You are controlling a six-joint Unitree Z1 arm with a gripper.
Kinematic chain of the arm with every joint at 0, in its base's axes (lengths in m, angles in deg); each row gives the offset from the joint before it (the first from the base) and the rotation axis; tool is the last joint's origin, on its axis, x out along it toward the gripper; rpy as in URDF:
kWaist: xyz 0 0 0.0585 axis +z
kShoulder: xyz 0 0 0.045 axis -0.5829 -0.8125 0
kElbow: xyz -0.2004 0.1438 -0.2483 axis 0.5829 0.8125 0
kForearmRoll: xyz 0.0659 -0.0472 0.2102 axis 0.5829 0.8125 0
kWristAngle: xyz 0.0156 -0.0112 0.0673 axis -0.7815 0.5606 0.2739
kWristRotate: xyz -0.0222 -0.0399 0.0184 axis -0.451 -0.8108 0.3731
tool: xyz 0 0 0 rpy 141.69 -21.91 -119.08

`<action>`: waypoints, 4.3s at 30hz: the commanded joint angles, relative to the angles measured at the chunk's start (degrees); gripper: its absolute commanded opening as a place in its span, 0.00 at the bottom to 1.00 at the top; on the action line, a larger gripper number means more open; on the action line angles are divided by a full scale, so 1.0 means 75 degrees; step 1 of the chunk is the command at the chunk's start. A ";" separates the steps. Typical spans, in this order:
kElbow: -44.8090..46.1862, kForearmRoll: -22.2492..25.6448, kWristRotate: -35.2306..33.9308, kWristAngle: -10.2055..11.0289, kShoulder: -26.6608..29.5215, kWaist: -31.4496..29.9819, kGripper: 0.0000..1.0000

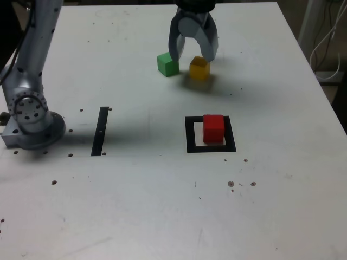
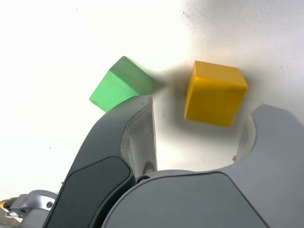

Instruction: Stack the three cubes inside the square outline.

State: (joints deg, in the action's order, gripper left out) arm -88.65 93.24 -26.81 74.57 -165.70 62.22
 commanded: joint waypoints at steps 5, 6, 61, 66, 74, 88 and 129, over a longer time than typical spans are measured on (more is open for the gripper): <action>-0.0393 0.0059 0.0116 0.0076 -0.0394 0.0045 0.95; -0.0428 0.0056 0.0125 0.0071 -0.0452 0.0054 0.95; -0.0120 0.0005 0.0038 0.0043 -0.0028 -0.0352 0.17; -0.0121 0.0498 -0.0868 -0.0027 0.0673 -0.1022 0.17; -0.0217 0.0990 -0.2819 -0.0097 0.1237 -0.2728 0.17; -0.0490 0.1076 -0.5399 -0.0684 0.0418 -0.4118 0.17; 0.0165 0.0238 -0.5466 -0.1136 -0.0079 -0.3968 0.51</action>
State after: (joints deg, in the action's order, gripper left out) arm -87.53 95.06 -67.76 66.21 -165.94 32.32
